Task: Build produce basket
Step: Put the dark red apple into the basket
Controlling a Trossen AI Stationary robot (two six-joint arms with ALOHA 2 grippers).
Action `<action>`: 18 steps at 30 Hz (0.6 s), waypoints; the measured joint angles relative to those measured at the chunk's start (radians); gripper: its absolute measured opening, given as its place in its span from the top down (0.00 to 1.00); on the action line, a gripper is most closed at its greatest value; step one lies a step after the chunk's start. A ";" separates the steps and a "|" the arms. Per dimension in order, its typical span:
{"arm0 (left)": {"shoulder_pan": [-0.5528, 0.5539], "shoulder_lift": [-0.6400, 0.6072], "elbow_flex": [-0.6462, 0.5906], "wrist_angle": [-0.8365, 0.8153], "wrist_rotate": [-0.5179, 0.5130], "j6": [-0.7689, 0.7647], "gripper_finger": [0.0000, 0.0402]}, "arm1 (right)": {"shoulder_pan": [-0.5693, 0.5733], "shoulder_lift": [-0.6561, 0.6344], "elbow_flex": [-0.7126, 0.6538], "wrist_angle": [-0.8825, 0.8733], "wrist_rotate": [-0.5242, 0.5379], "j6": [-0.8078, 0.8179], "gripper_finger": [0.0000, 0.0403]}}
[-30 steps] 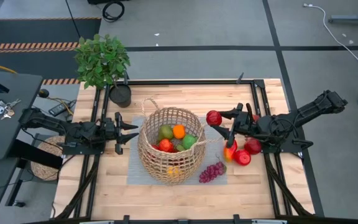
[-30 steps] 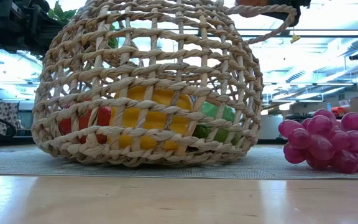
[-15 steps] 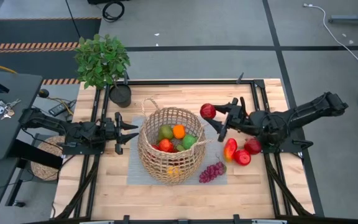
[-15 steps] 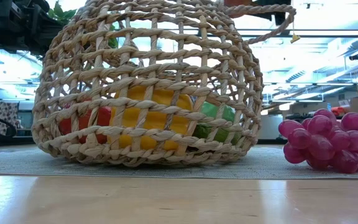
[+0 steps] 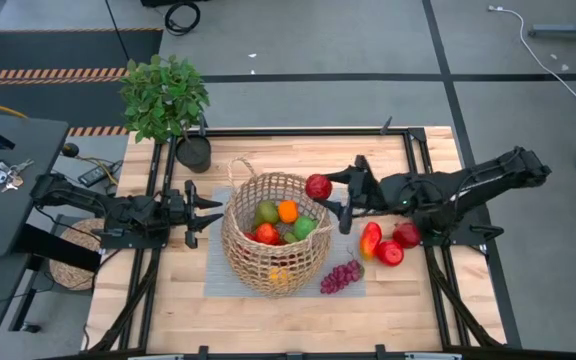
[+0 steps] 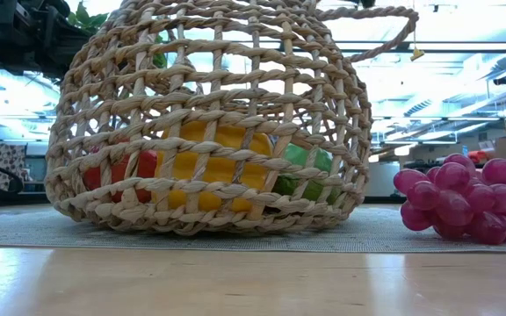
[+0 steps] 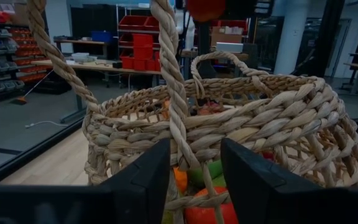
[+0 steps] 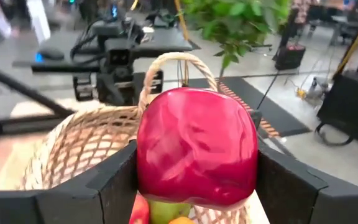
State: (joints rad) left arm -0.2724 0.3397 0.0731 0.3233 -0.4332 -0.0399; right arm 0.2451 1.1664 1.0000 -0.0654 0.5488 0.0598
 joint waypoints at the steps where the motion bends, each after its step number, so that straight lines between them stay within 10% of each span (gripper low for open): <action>1: 0.000 0.000 0.000 0.000 0.000 0.000 0.63 | 0.004 0.021 0.025 -0.016 0.000 -0.037 0.31; 18: 0.000 0.000 0.000 0.000 0.000 0.000 0.63 | 0.106 0.319 0.191 0.152 0.209 -0.916 0.31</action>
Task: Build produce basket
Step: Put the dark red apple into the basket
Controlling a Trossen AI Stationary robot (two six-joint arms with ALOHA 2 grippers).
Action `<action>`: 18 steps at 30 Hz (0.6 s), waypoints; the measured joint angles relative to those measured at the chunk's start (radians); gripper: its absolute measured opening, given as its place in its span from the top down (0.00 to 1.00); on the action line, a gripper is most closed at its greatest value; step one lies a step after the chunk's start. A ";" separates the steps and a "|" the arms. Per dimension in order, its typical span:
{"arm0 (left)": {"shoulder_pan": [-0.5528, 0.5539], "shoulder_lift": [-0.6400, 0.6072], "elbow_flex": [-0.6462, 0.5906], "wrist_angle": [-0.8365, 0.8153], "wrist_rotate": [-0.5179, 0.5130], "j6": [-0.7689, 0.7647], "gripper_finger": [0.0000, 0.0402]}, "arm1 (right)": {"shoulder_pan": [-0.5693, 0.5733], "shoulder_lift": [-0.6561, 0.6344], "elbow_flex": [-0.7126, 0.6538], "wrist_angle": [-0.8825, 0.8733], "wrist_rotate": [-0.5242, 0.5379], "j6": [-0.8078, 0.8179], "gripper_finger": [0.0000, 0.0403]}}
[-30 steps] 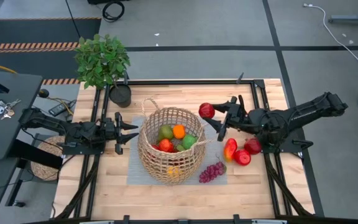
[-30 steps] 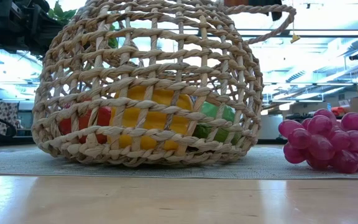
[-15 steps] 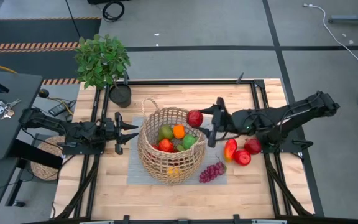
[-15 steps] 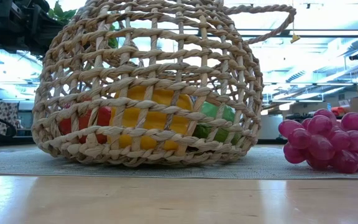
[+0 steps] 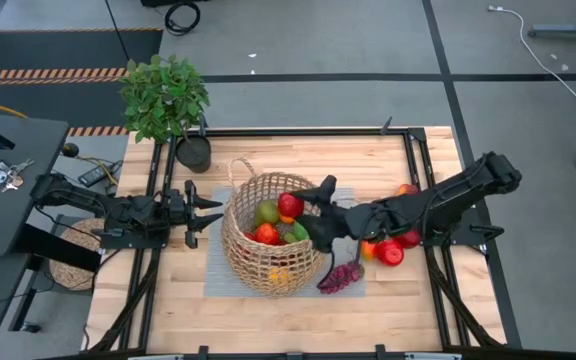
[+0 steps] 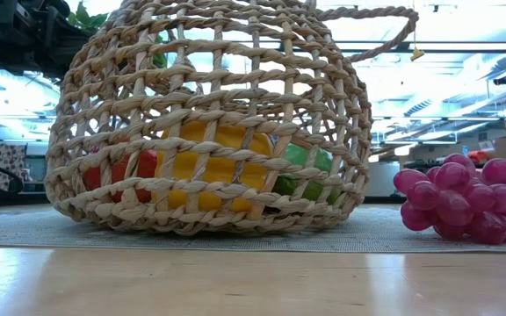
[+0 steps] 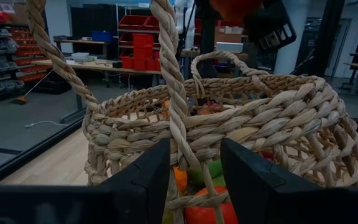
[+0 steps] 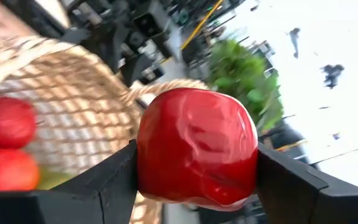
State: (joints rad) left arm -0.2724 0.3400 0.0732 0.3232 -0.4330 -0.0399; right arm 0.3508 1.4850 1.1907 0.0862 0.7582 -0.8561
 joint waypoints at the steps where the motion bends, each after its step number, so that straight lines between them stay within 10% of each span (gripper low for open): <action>1: 0.000 0.000 0.000 0.000 0.000 0.000 0.63 | 0.001 0.008 0.000 0.034 0.004 -0.035 0.31; 18: 0.000 0.000 0.000 -0.001 0.000 0.000 0.62 | 0.014 0.070 0.000 0.169 0.059 -0.194 0.31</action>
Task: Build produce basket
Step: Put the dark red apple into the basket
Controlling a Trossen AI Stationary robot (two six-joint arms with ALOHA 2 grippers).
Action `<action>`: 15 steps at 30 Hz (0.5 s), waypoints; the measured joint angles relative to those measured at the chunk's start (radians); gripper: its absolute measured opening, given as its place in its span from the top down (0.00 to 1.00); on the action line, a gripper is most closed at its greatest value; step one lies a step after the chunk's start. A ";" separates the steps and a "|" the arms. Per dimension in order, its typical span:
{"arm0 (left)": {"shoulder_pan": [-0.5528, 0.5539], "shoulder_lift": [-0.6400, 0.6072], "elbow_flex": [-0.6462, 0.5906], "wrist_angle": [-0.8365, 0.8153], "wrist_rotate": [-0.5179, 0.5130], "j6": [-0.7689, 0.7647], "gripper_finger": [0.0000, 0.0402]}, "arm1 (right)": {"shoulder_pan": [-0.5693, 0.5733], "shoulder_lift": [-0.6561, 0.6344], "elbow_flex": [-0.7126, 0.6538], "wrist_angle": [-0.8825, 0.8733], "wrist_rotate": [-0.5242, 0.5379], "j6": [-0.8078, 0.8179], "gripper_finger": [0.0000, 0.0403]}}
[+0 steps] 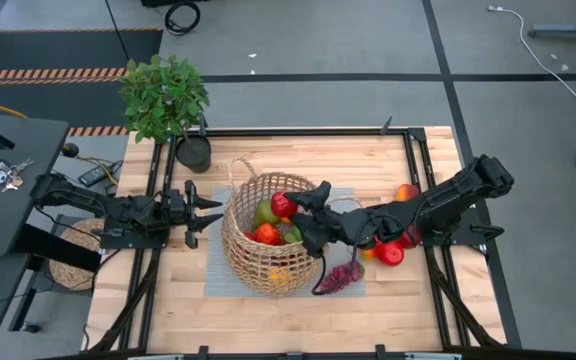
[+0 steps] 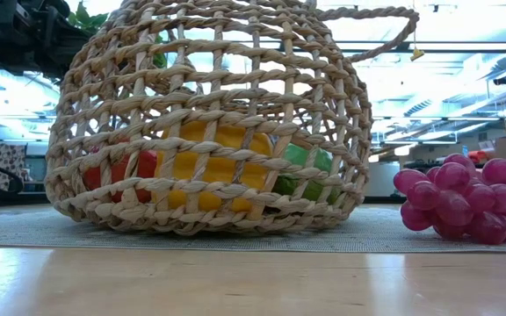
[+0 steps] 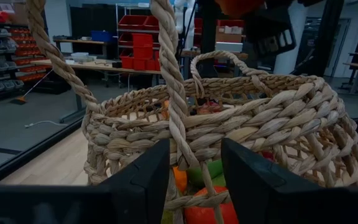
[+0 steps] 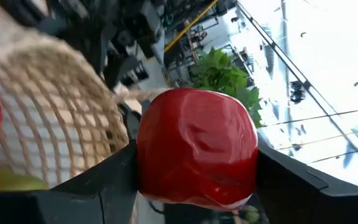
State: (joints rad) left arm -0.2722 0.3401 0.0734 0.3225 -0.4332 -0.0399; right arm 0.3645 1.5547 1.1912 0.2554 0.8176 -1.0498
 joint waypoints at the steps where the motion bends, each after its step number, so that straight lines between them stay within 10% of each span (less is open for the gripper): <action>1: 0.000 0.000 0.000 -0.001 0.000 0.000 0.62 | 0.000 0.000 0.000 0.010 -0.010 0.019 0.31; 15: 0.000 0.000 0.000 0.000 0.000 0.000 0.62 | -0.125 -0.001 0.000 0.019 -0.062 0.750 0.31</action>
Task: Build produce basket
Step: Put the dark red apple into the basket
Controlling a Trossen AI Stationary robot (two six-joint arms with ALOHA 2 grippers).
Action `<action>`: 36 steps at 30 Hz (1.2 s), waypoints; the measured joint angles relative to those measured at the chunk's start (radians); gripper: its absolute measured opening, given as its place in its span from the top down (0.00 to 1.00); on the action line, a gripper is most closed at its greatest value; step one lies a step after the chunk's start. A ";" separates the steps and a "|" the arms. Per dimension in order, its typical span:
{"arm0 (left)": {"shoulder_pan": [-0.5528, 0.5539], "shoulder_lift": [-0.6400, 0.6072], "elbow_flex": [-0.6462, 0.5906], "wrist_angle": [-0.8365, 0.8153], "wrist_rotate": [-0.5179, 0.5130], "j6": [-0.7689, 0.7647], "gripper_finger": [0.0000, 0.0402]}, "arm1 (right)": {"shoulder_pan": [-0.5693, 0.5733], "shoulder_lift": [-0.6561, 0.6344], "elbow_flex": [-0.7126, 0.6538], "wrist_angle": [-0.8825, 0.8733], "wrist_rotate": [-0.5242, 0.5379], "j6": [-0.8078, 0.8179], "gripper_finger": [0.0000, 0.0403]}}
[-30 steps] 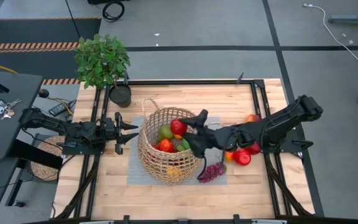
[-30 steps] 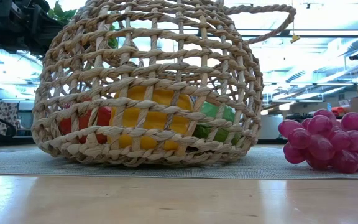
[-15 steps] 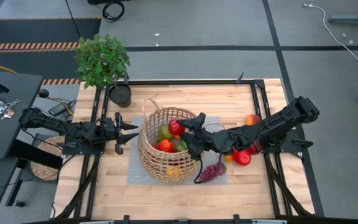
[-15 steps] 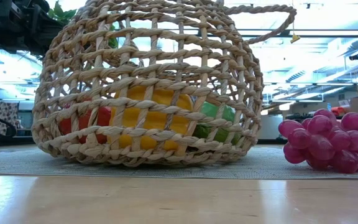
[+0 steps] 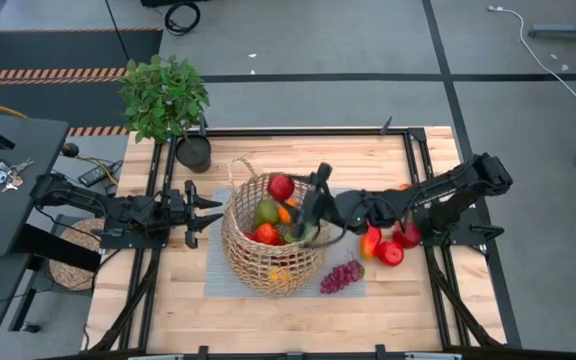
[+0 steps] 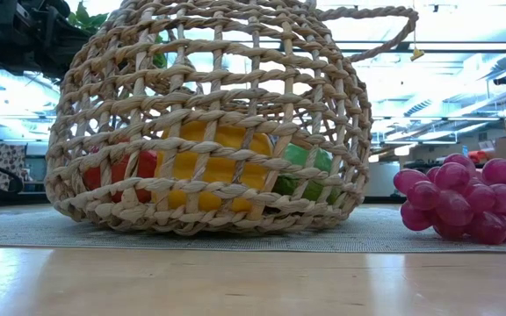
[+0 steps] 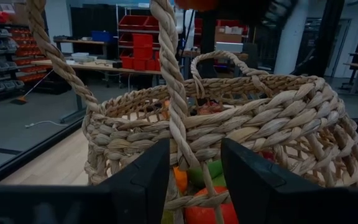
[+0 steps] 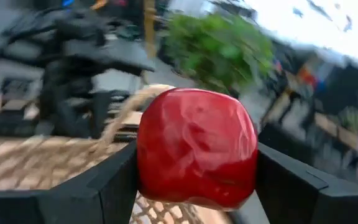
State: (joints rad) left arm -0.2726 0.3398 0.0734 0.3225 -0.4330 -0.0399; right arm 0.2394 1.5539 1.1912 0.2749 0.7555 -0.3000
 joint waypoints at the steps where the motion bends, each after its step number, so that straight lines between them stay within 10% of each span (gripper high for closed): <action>1: 0.000 0.000 0.000 0.000 0.000 0.000 0.62 | -0.008 0.000 0.000 0.000 0.018 0.069 0.31; 5: 0.000 0.000 0.000 0.000 0.000 0.000 0.63 | -0.040 -0.010 0.000 -0.006 0.019 0.335 0.31; 13: 0.000 0.000 0.000 0.000 0.000 0.000 0.62 | -0.111 -0.047 -0.001 -0.043 -0.353 0.755 0.31; 36: 0.000 0.000 0.000 0.000 0.000 0.000 0.63 | -0.128 0.067 0.203 -0.596 -0.643 0.779 0.31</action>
State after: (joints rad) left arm -0.2723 0.3400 0.0734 0.3223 -0.4328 -0.0399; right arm 0.1109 1.6208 1.3937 -0.3215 0.1124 0.4793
